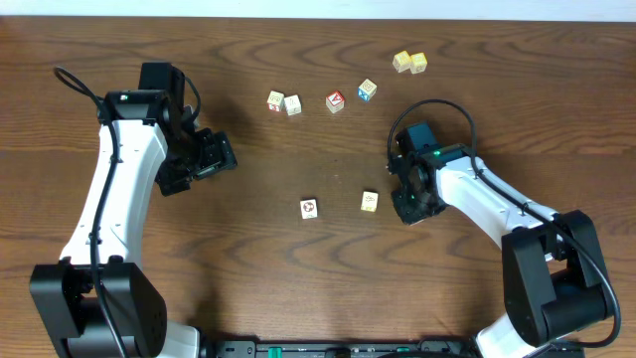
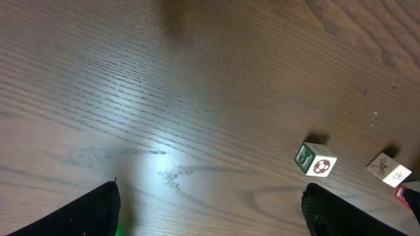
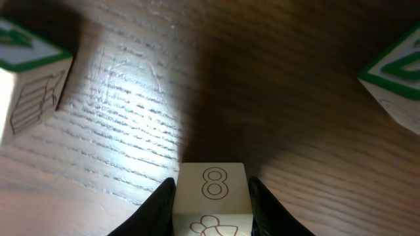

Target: Lift 4 blocks

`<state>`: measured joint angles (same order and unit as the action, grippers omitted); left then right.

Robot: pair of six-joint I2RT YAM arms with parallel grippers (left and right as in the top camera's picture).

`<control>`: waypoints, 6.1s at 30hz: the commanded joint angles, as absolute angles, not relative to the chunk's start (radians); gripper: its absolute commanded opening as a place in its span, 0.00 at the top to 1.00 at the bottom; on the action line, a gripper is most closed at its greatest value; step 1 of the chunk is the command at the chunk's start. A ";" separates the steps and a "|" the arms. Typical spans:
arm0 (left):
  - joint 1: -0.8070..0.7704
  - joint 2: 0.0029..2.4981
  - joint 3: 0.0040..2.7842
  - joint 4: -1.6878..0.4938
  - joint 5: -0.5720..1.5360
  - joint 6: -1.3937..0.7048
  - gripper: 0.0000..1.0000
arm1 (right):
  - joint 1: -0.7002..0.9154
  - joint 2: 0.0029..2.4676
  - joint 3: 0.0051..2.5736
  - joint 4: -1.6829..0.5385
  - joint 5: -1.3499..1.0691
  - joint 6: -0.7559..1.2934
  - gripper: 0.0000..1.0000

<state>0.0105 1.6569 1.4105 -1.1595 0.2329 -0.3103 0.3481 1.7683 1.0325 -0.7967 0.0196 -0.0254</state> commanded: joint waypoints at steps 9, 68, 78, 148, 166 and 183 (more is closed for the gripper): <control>0.012 1.654 1.408 -1.162 0.224 -0.308 0.11 | 0.346 1.769 1.028 -0.739 0.013 0.216 0.76; 0.012 1.654 1.408 -1.162 0.223 -0.308 0.11 | 0.343 1.769 1.049 -0.622 -0.215 0.493 0.66; 0.012 1.654 1.408 -1.162 0.224 -0.308 0.11 | 0.297 1.769 1.174 -0.756 -0.213 0.435 0.57; 0.012 1.654 1.339 -1.119 0.224 -0.309 0.11 | 0.127 1.769 1.024 -0.538 0.041 0.459 0.55; 0.012 1.654 1.339 -1.116 0.224 -0.309 0.11 | 0.145 1.769 1.024 -0.534 0.052 0.459 0.66; 0.012 1.654 1.339 -1.116 0.224 -0.309 0.11 | 0.146 1.769 1.024 -0.539 0.078 0.456 0.76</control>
<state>0.0105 1.6569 1.3479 -1.1172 0.2329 -0.3103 0.1425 1.7683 1.0298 -0.5369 0.0612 0.4545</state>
